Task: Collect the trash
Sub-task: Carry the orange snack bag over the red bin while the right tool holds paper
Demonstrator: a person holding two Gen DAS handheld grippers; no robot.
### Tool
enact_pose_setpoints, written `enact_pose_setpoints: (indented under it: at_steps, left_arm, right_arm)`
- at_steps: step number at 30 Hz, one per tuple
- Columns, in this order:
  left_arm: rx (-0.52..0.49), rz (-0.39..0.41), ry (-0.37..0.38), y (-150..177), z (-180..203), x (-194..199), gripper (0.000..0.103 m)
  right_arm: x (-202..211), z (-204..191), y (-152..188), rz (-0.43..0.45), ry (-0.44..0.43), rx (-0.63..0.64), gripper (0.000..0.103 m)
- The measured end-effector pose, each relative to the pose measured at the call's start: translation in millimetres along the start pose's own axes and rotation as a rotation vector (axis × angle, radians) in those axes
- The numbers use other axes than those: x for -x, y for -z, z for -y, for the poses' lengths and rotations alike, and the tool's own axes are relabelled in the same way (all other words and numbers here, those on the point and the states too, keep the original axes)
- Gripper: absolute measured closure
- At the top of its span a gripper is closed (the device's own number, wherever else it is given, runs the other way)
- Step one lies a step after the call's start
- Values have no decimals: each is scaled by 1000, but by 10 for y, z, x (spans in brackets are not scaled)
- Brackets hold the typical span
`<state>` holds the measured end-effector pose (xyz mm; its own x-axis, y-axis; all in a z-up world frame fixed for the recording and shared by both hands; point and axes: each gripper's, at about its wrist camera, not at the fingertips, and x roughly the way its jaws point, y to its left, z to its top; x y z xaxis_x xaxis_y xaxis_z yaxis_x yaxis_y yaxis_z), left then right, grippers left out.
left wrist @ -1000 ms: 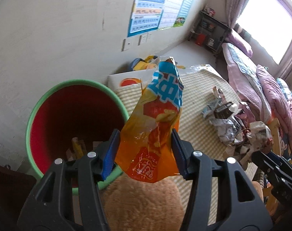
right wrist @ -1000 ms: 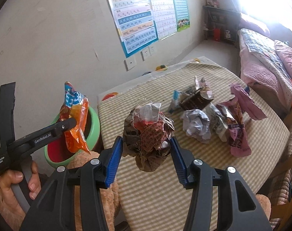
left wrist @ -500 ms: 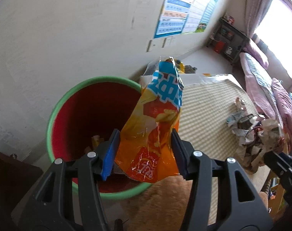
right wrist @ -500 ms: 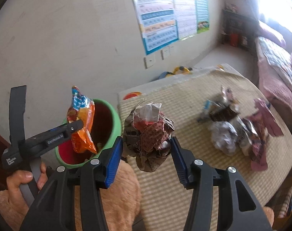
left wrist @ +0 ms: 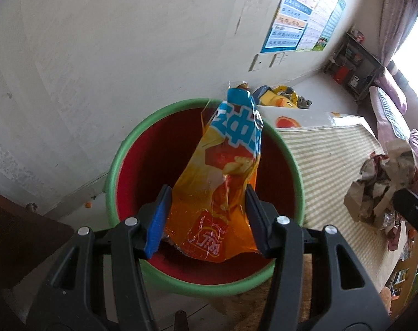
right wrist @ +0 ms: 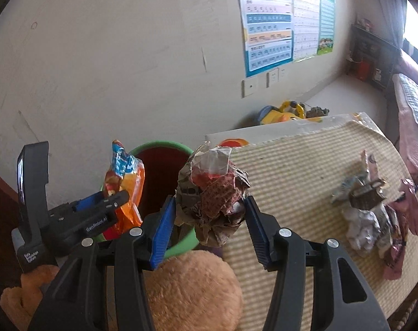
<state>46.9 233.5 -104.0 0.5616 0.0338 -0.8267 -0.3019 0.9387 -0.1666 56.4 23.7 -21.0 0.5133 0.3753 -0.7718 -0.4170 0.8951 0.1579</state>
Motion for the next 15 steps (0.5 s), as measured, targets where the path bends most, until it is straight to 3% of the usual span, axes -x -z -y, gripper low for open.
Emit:
enact_pose_setpoints:
  at_steps: [11,13,15]
  left_arm:
    - [23,-34,-13,3,-142,-173,51]
    - [26,-40,-18,7,-161,-192,48]
    - [37,-52,-26,10,-190,-233,36]
  right_arm:
    - [-260,-185,-83,-37,-27,32,53]
    - [-287,-218,-115,-37,-33,36,50]
    - [-302,-231,-141,-38,-43,26,44]
